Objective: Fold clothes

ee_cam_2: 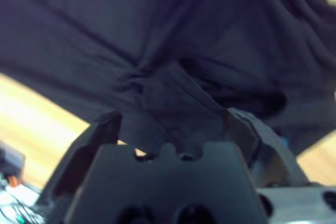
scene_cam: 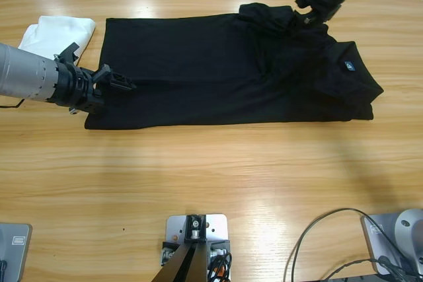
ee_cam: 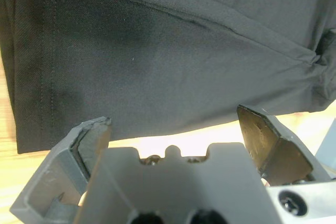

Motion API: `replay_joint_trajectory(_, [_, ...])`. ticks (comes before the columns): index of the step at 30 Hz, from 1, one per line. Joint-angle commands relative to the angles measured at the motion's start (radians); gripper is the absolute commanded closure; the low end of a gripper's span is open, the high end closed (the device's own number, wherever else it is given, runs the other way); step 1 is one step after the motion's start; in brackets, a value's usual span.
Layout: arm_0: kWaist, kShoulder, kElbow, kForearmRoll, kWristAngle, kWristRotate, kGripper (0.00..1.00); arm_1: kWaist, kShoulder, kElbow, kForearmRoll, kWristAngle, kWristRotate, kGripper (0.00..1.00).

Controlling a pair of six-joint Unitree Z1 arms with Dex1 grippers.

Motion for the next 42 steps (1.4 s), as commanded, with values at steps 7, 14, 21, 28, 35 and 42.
replay_joint_trajectory(7, [-0.015, -0.023, 0.029, -0.005, -0.011, -0.029, 0.055, -0.039, 0.242, -0.081, 0.058, 0.045, -0.24, 0.0])
replay_joint_trajectory(14, [-0.015, -0.013, 0.031, -0.005, -0.011, -0.034, 0.055, -0.045, 0.283, -0.088, 0.11, 0.046, -0.247, 0.399])
replay_joint_trajectory(21, [-0.015, -0.017, 0.029, -0.005, -0.011, -0.034, 0.055, -0.052, 0.3, -0.107, 0.113, 0.065, -0.255, 0.975])
replay_joint_trajectory(28, [-0.015, -0.019, 0.033, -0.005, -0.012, -0.038, 0.055, -0.053, 0.278, -0.132, 0.152, 0.194, -0.313, 1.0])
replay_joint_trajectory(35, [-0.035, -0.018, 0.048, -0.005, -0.013, -0.054, 0.055, -0.098, 0.197, -0.132, 0.107, 0.178, -0.284, 1.0])
replay_joint_trajectory(42, [-0.069, -0.017, 0.048, -0.008, -0.012, -0.075, 0.055, -0.102, 0.143, -0.089, 0.045, 0.045, -0.201, 1.0])
